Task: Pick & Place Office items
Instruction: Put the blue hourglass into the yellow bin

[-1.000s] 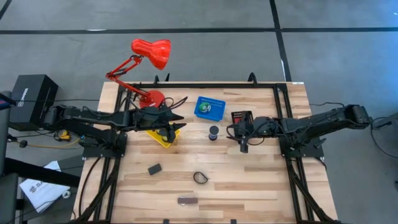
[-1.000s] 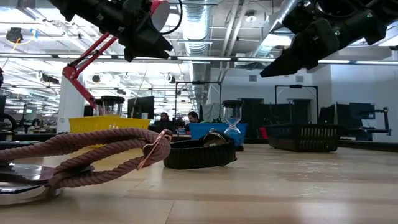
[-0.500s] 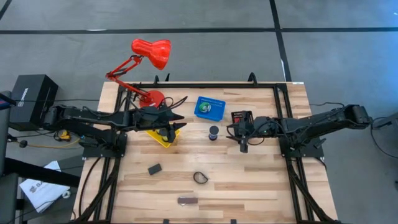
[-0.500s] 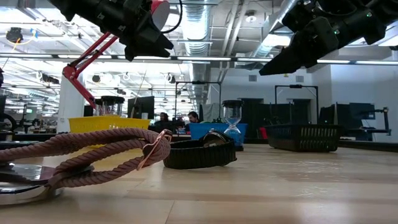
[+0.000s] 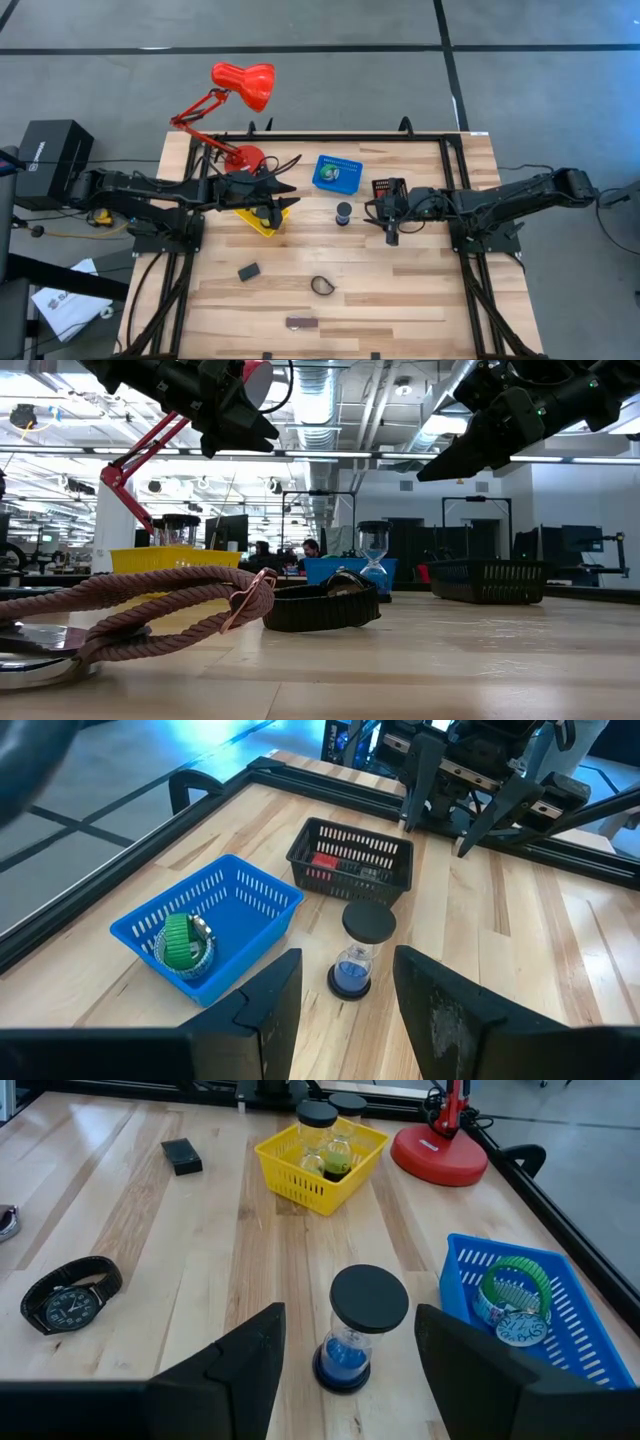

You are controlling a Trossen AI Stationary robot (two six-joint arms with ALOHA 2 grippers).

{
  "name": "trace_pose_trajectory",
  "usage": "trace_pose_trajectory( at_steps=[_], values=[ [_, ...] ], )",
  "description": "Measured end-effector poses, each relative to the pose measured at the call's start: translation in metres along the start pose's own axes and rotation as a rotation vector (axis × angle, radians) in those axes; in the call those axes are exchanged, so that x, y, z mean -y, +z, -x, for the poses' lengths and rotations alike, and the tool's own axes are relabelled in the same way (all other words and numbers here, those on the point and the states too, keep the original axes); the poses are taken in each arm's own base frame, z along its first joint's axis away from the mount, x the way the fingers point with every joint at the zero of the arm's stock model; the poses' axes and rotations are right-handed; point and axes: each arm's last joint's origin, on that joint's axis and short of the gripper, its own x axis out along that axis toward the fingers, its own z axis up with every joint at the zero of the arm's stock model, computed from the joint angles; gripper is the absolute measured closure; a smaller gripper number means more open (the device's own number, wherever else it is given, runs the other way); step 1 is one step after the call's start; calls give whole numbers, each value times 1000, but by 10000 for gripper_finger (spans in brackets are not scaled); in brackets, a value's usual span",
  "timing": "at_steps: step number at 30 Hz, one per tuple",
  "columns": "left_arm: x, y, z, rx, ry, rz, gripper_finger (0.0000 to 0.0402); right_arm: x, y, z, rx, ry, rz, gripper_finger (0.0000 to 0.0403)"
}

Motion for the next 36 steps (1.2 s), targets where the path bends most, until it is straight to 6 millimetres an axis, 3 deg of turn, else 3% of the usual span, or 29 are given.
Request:
trace_pose_trajectory(
  at_steps=[22, 28, 36],
  values=[
    [0, 1, 0, 13, -3, 21, 248, 0, 0, 0, 0, 0, -4, 188],
    [1, 2, 0, 24, -7, 103, 248, 0, 0, 0, -2, 4, -180, 188],
    [28, 4, -16, 170, -118, -24, 248, 0, -1, 0, -8, 4, -231, 188]
  ],
)
